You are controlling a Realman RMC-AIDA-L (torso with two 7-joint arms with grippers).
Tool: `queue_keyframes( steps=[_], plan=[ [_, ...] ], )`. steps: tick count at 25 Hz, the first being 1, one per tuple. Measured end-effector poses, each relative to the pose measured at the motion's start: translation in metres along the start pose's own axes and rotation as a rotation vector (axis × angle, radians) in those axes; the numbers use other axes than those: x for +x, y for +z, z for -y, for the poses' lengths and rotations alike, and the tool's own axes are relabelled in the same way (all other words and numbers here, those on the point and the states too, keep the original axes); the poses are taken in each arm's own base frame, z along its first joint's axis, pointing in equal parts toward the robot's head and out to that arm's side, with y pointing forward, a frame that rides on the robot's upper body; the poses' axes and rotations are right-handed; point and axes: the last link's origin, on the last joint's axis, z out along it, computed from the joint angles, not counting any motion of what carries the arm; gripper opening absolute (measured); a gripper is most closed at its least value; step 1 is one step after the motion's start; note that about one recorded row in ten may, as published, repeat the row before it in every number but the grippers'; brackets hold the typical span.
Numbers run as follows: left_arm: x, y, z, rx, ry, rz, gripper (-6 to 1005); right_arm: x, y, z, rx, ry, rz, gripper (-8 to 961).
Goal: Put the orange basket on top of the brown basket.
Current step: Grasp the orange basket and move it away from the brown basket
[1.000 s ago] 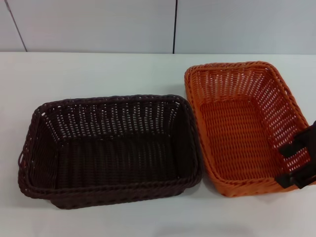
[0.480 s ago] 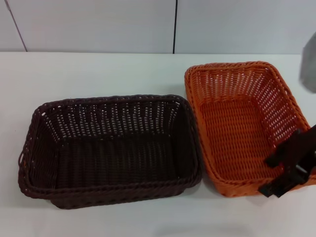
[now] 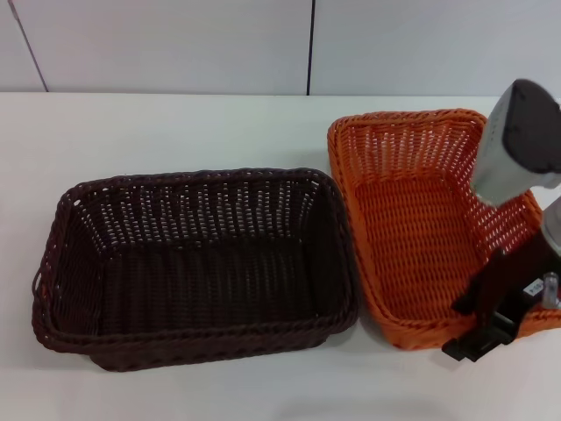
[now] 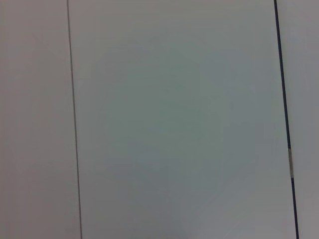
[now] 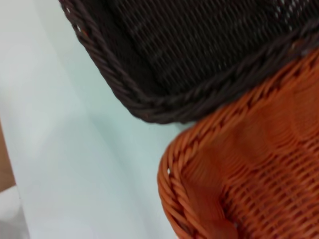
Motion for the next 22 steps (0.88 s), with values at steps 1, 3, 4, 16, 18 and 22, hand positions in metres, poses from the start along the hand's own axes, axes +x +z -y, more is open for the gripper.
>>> queue_keyframes(
  steps=[1,3,4,16,18,22],
  plan=[
    [0.000,0.000,0.000,0.000,0.000,0.000,795,0.000,0.002,0.000,0.003,0.000,-0.011,719],
    [-0.001,0.000,0.001,0.001,0.004,0.003,795,-0.001,0.007,0.001,0.021,-0.004,-0.031,687],
    [-0.001,0.000,0.001,0.001,0.004,0.003,795,-0.001,0.008,0.001,0.029,-0.004,-0.038,671],
    [-0.002,0.000,0.003,0.001,0.015,0.006,796,-0.019,-0.008,-0.006,0.145,-0.018,0.005,317],
    [-0.002,0.000,0.003,0.001,0.015,0.006,796,-0.021,-0.013,-0.007,0.161,-0.010,0.021,236],
    [-0.001,0.000,0.003,0.003,0.016,0.000,795,-0.027,-0.027,-0.011,0.208,-0.014,0.060,202]
  ],
)
